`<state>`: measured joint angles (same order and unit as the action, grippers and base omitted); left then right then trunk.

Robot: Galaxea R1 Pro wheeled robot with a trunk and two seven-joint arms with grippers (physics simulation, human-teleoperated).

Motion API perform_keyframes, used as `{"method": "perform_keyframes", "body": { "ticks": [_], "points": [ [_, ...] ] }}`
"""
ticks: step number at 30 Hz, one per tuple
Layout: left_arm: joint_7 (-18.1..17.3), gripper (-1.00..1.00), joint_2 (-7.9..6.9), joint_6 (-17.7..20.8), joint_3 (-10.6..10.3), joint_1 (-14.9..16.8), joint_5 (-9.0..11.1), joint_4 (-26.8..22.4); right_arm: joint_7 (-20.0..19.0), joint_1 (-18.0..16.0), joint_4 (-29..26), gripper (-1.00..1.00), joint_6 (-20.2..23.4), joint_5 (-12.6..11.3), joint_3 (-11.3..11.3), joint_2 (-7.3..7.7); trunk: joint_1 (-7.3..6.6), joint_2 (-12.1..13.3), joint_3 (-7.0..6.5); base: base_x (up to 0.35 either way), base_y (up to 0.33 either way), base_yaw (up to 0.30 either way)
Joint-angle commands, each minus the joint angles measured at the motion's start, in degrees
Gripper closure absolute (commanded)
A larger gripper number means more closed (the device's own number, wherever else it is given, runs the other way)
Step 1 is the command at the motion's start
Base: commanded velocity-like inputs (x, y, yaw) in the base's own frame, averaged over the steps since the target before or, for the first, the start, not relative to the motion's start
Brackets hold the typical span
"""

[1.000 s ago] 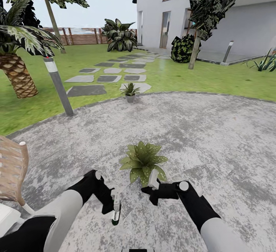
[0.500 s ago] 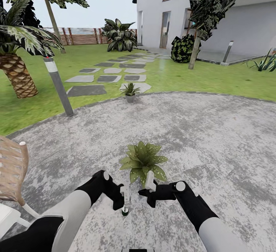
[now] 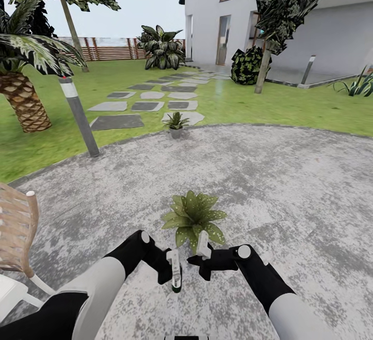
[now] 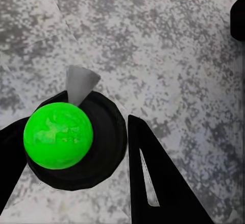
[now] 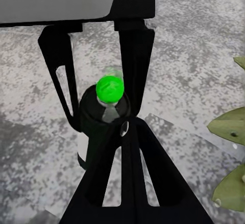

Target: Pick up the pesticide atomizer in the garden and spray insectifuge to fully cover both potted plants in the garden.

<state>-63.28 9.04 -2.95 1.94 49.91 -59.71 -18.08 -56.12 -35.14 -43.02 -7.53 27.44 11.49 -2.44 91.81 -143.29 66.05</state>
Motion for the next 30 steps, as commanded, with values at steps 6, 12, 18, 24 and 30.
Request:
{"method": "perform_keyframes", "body": {
  "ticks": [6, 12, 18, 24, 30],
  "points": [
    [0.0, 1.0, 0.42, -0.3, 0.2, 0.0, -0.4, 1.3, 0.0, 0.0, -0.1, 1.0, -0.6, 0.6, -0.1, -0.02, -0.01, 0.0, 0.05, 0.0, 0.0, 0.0],
    [-0.1, 1.0, 0.43, -0.5, 0.2, 0.0, 3.4, 1.3, 0.0, 0.0, 0.0, 1.0, -0.6, 0.6, -0.1, -0.02, -0.01, 0.0, 0.05, 0.0, 0.0, 0.0],
    [0.0, 1.0, 0.42, -0.5, 0.2, 0.0, 3.7, 1.3, 0.0, 0.0, 0.0, 1.0, -0.6, 0.6, -0.1, -0.02, -0.01, 0.0, 0.05, 0.0, 0.0, 0.0],
    [0.0, 1.0, 0.45, -0.5, 0.2, 0.0, 4.4, 1.3, 0.0, 0.0, 0.1, 1.0, -0.6, 0.7, -0.1, -0.02, -0.01, 0.0, 0.05, 0.0, 0.0, 0.0],
    [0.0, 1.0, 0.45, -0.5, 0.2, 0.0, 5.5, 1.3, 0.0, 0.0, 0.3, 1.0, -0.6, 0.7, -0.1, -0.02, -0.01, 0.0, 0.05, 0.0, 0.0, 0.0]
  ]
}}
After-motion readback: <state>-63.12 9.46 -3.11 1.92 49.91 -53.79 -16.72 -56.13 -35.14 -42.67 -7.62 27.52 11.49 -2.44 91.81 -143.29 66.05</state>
